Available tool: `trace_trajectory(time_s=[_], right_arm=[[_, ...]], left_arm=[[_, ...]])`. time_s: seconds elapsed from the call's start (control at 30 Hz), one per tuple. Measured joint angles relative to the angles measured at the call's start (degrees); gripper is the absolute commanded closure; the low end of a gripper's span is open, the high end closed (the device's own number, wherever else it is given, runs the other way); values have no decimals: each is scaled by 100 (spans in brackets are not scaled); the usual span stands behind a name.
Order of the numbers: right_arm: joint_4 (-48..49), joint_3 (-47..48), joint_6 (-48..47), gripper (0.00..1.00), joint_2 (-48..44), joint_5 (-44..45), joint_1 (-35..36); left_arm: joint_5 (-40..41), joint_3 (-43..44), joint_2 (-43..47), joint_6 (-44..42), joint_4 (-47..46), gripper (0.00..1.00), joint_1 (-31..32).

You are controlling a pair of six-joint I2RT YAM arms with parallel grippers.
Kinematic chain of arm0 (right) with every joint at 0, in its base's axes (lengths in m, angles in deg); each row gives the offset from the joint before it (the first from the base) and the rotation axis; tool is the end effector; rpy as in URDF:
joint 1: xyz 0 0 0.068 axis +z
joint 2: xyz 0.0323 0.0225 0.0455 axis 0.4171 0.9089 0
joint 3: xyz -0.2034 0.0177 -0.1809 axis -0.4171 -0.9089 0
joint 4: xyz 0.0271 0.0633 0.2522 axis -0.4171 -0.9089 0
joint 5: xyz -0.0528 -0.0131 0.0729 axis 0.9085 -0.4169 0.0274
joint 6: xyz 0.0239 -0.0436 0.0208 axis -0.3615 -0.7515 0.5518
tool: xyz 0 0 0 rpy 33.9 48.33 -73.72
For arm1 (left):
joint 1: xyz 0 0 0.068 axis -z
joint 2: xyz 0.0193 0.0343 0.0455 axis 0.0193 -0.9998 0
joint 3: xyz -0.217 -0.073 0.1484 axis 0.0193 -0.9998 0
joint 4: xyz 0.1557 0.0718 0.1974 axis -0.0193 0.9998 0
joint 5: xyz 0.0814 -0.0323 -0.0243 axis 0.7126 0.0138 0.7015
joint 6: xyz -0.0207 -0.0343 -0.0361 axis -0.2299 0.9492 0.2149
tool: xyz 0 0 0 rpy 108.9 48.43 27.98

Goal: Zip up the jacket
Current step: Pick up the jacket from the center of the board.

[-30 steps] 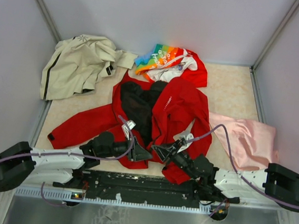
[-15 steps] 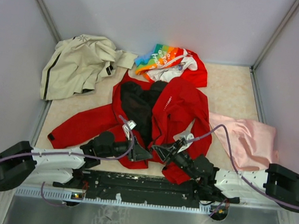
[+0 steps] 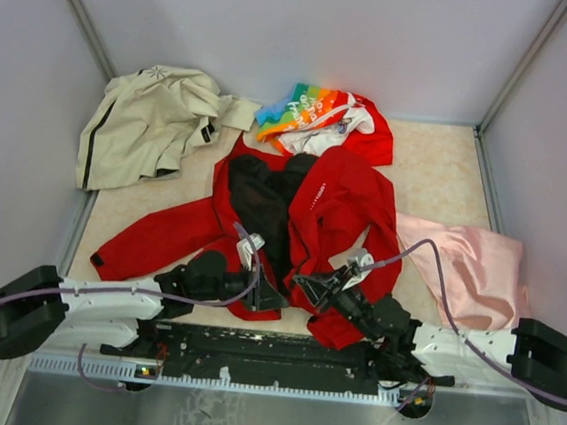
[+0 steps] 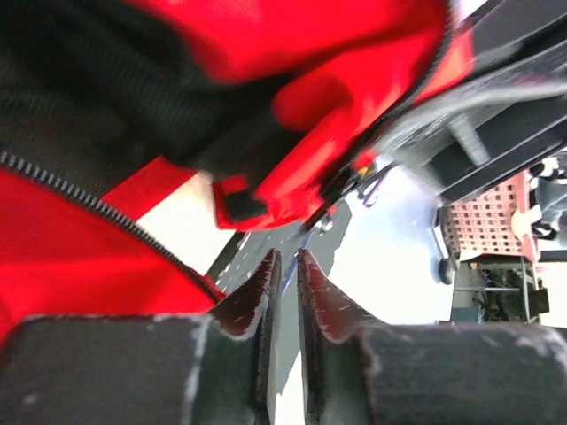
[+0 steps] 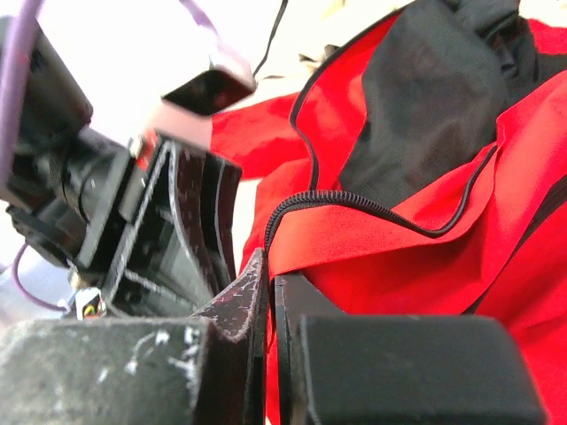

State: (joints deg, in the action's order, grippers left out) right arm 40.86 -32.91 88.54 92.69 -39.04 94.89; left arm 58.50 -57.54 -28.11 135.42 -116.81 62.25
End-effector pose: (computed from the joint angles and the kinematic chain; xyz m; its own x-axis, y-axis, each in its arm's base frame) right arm 0.0646 0.1486 0.1815 -0.2751 0.3391 -0.8996 -0.7491 0.5109 0.4217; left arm 0.0944 -0.1890 0.1788 -0.8261 -0.0708 -0.5590 0.5085 0.3336 -0.7938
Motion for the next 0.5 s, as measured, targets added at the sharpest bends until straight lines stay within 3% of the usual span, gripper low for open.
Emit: trace_trajectory(time_s=[0.2,0.5], right_arm=[[192,-2,74,100,-111,114,-105],[201,-4,160,100,-101,138,-105]], left_arm=[[122,155,295,-149,1259,59,55],[476,887,1416,-341,3132,51,59]])
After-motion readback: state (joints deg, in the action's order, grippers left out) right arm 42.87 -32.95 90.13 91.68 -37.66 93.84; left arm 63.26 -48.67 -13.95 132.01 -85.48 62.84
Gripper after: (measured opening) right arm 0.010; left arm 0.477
